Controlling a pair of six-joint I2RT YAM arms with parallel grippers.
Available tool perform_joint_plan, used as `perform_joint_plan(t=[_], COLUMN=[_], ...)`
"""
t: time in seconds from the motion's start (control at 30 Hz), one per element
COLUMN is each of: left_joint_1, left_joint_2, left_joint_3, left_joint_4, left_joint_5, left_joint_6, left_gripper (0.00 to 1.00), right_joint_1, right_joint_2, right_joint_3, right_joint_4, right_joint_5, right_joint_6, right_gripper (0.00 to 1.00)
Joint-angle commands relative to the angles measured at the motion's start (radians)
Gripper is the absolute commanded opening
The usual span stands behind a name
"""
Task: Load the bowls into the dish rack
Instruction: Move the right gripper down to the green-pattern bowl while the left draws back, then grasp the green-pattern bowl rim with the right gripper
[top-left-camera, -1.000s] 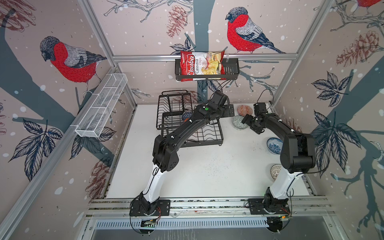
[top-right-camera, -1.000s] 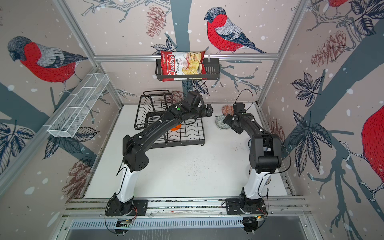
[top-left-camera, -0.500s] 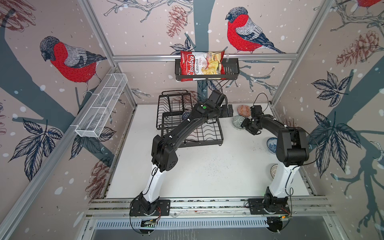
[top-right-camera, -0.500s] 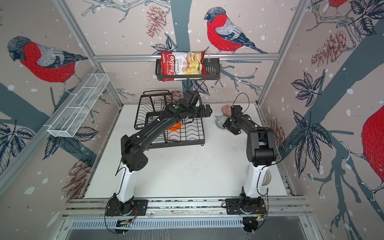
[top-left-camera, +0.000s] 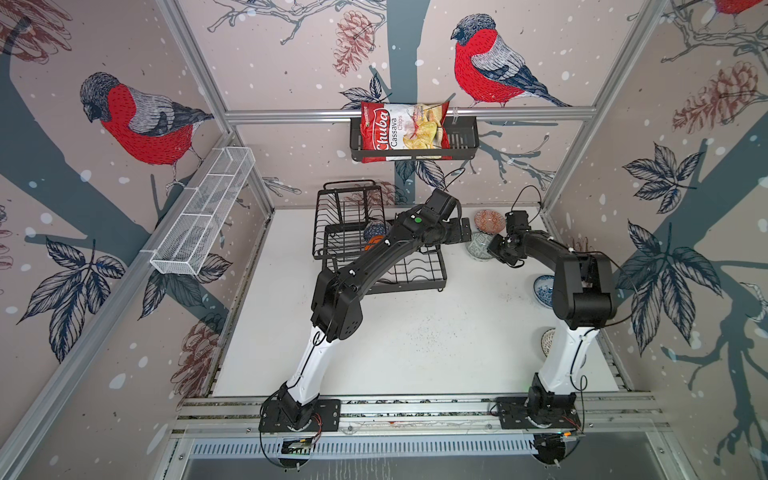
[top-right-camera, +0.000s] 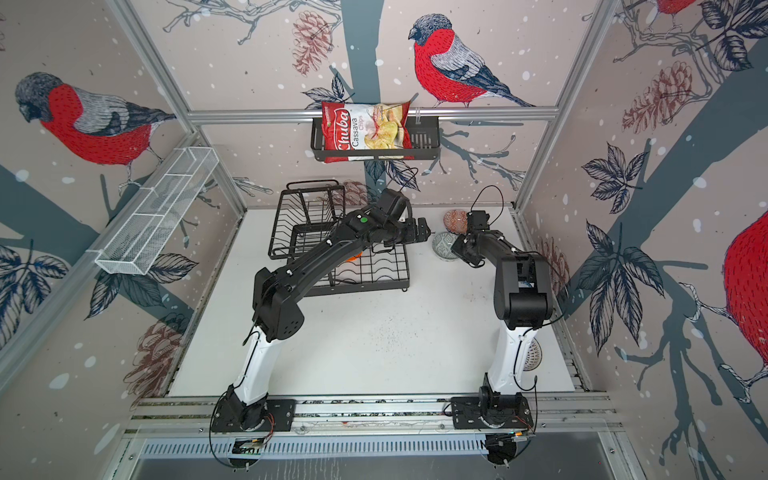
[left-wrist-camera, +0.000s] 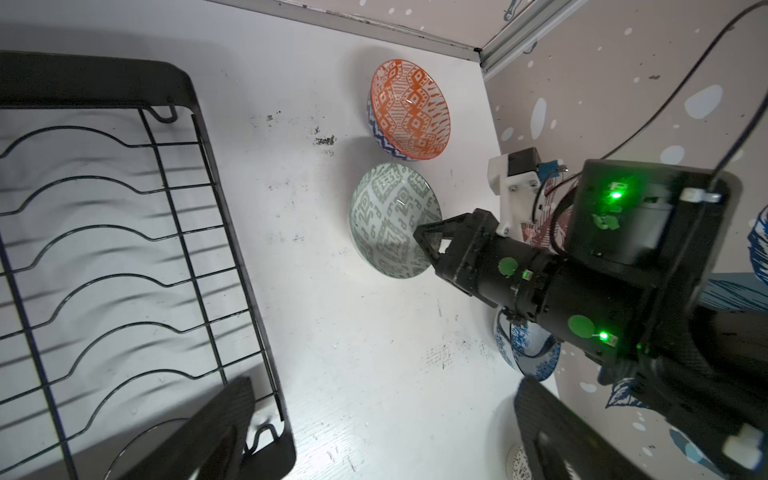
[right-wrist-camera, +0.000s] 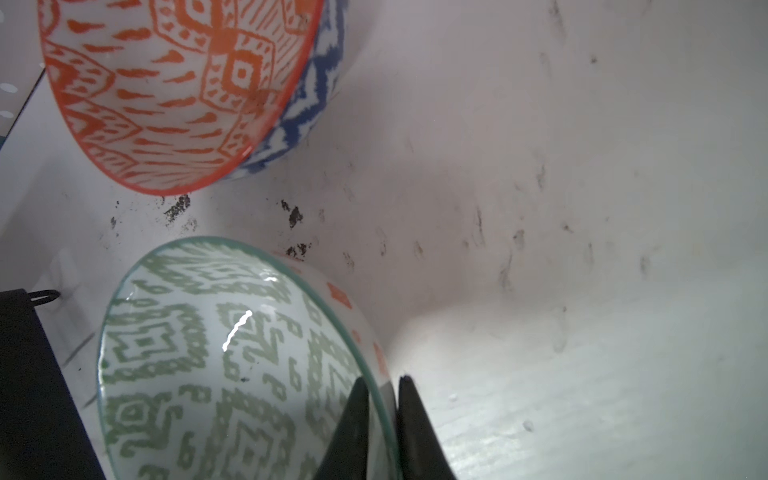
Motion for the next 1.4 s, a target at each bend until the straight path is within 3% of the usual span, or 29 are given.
perform_joint_plan(t=[0.0, 0.33, 0.5, 0.9, 1.37], left_joint_1=[0.012, 0.014, 0.000, -0.026, 0.010], left_joint_2=[-0.006, -0.018, -0.059, -0.092, -0.137], left_joint_3=[0.027, -0.053, -0.156, -0.209, -0.312], left_joint_4=[-0.059, -0.061, -0.006, 0.023, 0.104], left_joint_5=[-0.006, 0.013, -0.001, -0.046, -0.020], left_joint_6=[0.053, -0.002, -0.045, -0.067, -0.089], left_gripper=[0.98, 0.98, 0.98, 0.98, 0.72], right_joint_1=[0.029, 0.095, 0.119, 0.194, 0.253], right_joint_2=[-0.050, -0.230, -0.274, -0.339, -0.429], right_joint_3=[-0.043, -0.176, -0.143, -0.107, -0.115], right_joint_4=[0.018, 0.035, -0.017, -0.027, -0.022], right_joint_5=[0.013, 0.026, 0.041, 0.016, 0.069], right_joint_6=[0.040, 0.045, 0.004, 0.020, 0.046], right_gripper=[0.15, 0.07, 0.07, 0.06, 0.04])
